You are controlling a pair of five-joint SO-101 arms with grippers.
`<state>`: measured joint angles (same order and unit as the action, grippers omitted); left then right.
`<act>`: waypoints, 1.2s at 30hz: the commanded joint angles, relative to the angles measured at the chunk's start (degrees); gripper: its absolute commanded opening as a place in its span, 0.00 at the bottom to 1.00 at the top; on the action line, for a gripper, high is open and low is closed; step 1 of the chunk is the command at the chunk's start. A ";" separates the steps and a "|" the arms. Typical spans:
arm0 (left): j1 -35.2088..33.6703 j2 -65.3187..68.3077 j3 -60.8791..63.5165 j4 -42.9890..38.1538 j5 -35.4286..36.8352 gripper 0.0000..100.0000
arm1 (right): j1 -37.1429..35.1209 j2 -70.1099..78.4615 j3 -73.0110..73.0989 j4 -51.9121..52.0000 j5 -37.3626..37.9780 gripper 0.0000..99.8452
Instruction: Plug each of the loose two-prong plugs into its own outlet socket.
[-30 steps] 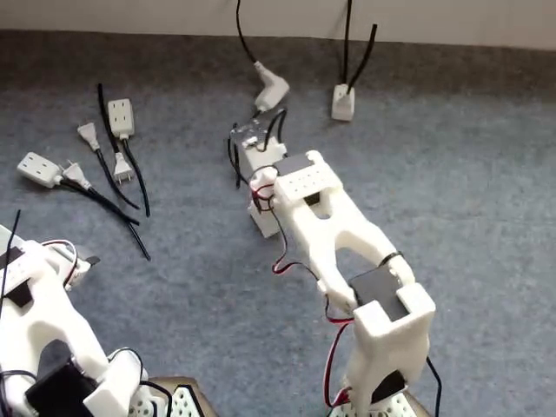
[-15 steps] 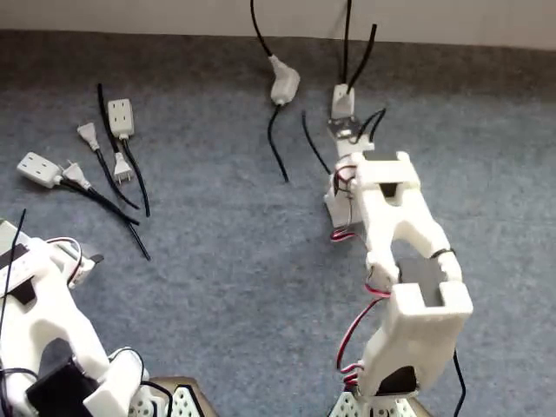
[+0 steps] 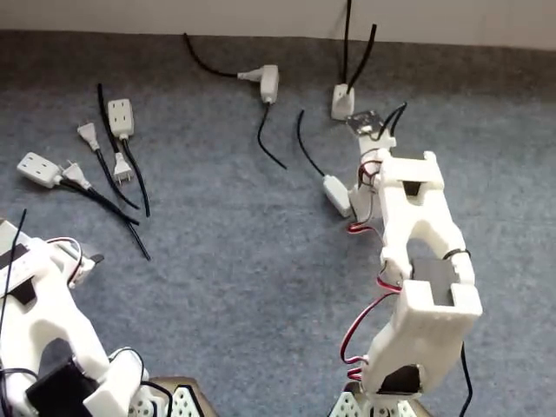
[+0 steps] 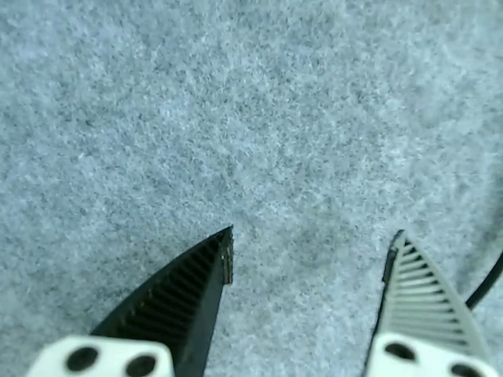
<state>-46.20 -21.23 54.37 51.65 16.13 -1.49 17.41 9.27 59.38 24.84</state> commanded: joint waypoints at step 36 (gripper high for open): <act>1.19 -1.63 -0.22 -0.70 0.09 0.31 | -8.13 -1.63 -9.54 -3.56 4.31 0.27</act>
<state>-46.20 -21.23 54.37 51.65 16.13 -12.92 16.44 4.70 57.10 25.36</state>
